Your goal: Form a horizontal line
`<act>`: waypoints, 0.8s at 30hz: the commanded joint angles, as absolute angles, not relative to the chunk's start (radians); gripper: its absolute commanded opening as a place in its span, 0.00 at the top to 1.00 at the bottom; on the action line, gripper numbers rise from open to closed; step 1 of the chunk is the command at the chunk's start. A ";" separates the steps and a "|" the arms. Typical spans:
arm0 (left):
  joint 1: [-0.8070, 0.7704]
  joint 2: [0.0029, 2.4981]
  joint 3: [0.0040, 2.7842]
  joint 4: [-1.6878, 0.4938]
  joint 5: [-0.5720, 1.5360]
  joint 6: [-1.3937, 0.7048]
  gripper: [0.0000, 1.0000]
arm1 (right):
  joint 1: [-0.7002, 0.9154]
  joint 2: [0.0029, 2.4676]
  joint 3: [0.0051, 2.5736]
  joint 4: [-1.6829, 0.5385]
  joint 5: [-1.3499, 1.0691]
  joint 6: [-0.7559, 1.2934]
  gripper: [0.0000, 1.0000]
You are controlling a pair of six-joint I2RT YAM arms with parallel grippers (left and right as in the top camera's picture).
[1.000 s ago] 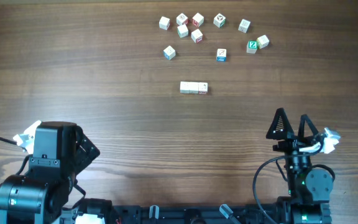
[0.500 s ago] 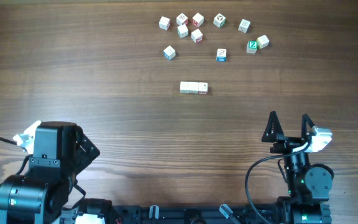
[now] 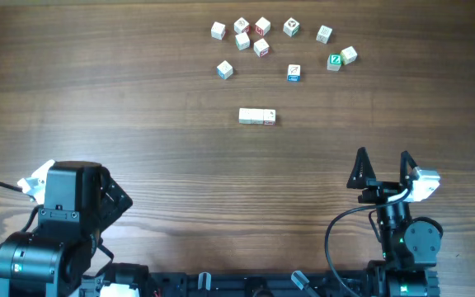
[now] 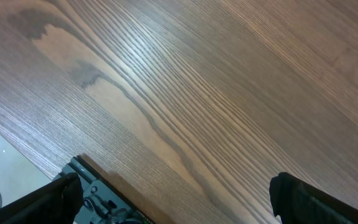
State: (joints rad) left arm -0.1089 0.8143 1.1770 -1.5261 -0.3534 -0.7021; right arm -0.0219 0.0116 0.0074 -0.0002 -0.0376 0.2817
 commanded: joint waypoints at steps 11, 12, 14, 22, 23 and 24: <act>-0.102 0.812 1.176 -1.527 -0.358 -0.719 0.00 | -0.026 0.004 0.005 0.001 -0.054 0.265 0.00; -0.102 0.812 1.176 -1.527 -0.358 -0.719 0.00 | -0.026 0.004 0.005 0.001 -0.054 0.265 0.00; -0.102 0.812 1.176 -1.527 -0.358 -0.719 0.00 | -0.026 0.004 0.005 0.001 -0.054 0.265 0.00; -0.176 0.788 1.176 -1.527 -0.356 -0.719 0.00 | -0.026 0.004 0.005 0.001 -0.054 0.265 0.00; -0.177 0.767 1.176 -1.527 -0.356 -0.719 0.00 | -0.026 0.004 0.005 0.001 -0.054 0.265 0.00; -0.173 0.746 1.176 -1.527 -0.357 -0.719 0.00 | -0.026 0.004 0.005 0.001 -0.054 0.265 0.00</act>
State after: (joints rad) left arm -0.1661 0.8001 1.1770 -1.5261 -0.3534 -0.7021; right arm -0.0219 0.0116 0.0074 -0.0002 -0.0376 0.2817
